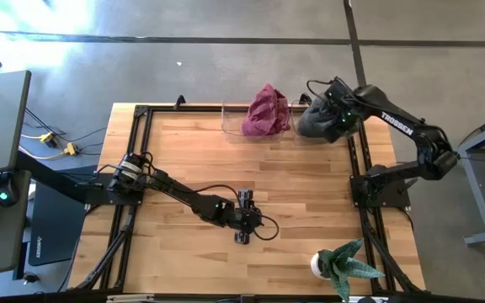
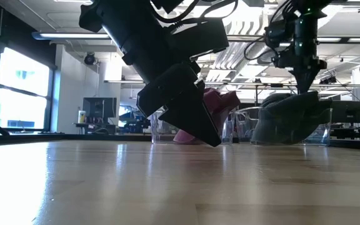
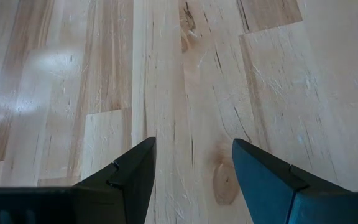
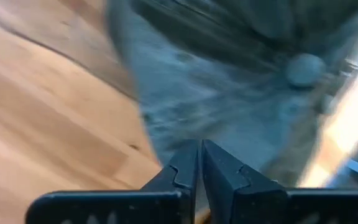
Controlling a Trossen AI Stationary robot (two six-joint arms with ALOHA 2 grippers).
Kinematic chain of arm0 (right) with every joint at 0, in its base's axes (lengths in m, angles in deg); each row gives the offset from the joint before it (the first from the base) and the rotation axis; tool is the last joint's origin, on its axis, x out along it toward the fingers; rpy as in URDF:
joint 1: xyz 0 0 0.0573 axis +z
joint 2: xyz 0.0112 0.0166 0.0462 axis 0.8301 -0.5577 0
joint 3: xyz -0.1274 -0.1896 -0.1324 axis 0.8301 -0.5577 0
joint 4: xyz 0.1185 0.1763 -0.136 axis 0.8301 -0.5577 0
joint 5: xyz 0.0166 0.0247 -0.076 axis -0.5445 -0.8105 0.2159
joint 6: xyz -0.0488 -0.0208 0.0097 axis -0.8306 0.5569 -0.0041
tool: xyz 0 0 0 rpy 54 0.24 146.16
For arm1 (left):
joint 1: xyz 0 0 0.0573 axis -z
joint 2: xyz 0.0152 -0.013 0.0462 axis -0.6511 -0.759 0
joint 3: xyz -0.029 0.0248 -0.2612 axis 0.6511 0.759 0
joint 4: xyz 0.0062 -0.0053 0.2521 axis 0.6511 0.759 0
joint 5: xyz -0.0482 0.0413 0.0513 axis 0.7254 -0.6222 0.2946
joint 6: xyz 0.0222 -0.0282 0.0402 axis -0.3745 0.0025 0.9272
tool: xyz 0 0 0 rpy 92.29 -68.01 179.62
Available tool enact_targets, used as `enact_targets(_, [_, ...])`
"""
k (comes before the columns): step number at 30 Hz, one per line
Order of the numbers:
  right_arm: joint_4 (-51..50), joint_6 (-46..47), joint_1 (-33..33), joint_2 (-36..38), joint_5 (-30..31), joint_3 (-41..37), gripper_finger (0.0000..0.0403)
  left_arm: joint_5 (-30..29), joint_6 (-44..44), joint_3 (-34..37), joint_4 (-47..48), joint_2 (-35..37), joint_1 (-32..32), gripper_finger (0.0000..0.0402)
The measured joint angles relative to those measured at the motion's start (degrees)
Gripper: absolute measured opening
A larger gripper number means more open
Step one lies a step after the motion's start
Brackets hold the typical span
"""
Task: Pick & Place hat
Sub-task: Put the black cap into the right transparent bin
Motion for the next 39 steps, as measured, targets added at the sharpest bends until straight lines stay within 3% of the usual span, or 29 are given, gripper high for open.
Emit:
enact_targets(3, [0.1, -0.6, 0.0, -0.5, 4.3, 0.0, 0.0010, 0.0, 0.0, 0.0, 0.0, 0.0, 0.0, 0.0204])
enact_targets(9, [5.1, -2.7, 0.0, 3.1, 3.5, 0.0, 0.0008, 0.0, 0.0, 0.0, 0.0, 0.0, 0.0, 0.0204])
enact_targets(15, [10.7, -2.2, 0.0, 5.4, -2.9, 0.0, 0.0015, 0.0, 0.0, 0.0, -0.6, 0.0, 0.0, 0.0204])
enact_targets(19, [16.2, -1.7, 0.2, 3.7, -8.0, 0.0, 0.0009, 0.0, 0.0, 0.0, -1.0, 0.0, 0.0, 0.0204])
enact_targets(23, [23.5, -0.4, 0.5, 0.5, -8.8, 0.0, 0.0002, 0.0, 0.0, 0.0, -1.0, 0.0, 0.0, 0.0204])
enact_targets(28, [28.2, 0.5, 0.4, -5.6, -6.1, 0.0, 0.0002, 0.0, 0.0, 0.0, -0.8, 0.0, 0.0, 0.0204])
enact_targets(32, [28.4, 2.5, 0.3, -9.1, 3.3, 0.0, 0.0003, 0.0, 0.0, 0.0, -0.8, 0.0, 0.0, 0.0204])
enact_targets(39, [28.4, 3.4, 0.4, -7.4, 6.2, 0.0, 0.0002, 0.0, 0.1, 0.0, -0.8, 0.0, 0.0, 0.0204])
